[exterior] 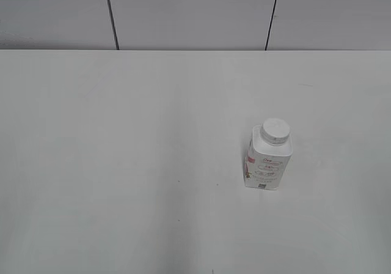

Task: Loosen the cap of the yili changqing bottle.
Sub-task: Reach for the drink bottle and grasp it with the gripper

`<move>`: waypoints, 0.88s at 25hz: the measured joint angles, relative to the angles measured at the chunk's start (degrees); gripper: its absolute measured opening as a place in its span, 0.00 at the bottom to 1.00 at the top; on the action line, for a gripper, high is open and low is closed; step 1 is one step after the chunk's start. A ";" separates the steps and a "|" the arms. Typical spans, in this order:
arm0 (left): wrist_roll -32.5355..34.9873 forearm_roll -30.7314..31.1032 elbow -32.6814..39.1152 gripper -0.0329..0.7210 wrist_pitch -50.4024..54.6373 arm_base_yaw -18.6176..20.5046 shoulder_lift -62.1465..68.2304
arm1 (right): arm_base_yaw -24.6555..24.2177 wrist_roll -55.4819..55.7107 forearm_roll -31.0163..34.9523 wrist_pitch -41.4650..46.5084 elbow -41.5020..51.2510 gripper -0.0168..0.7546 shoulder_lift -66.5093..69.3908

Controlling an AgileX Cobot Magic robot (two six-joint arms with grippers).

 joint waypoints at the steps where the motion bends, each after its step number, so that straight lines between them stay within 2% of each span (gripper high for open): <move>1: 0.00 0.00 0.00 0.50 0.00 0.00 0.00 | 0.00 0.00 0.00 0.00 0.00 0.76 0.00; 22: 0.00 0.00 0.00 0.50 0.00 0.00 0.00 | 0.00 0.00 0.00 0.00 0.00 0.76 0.00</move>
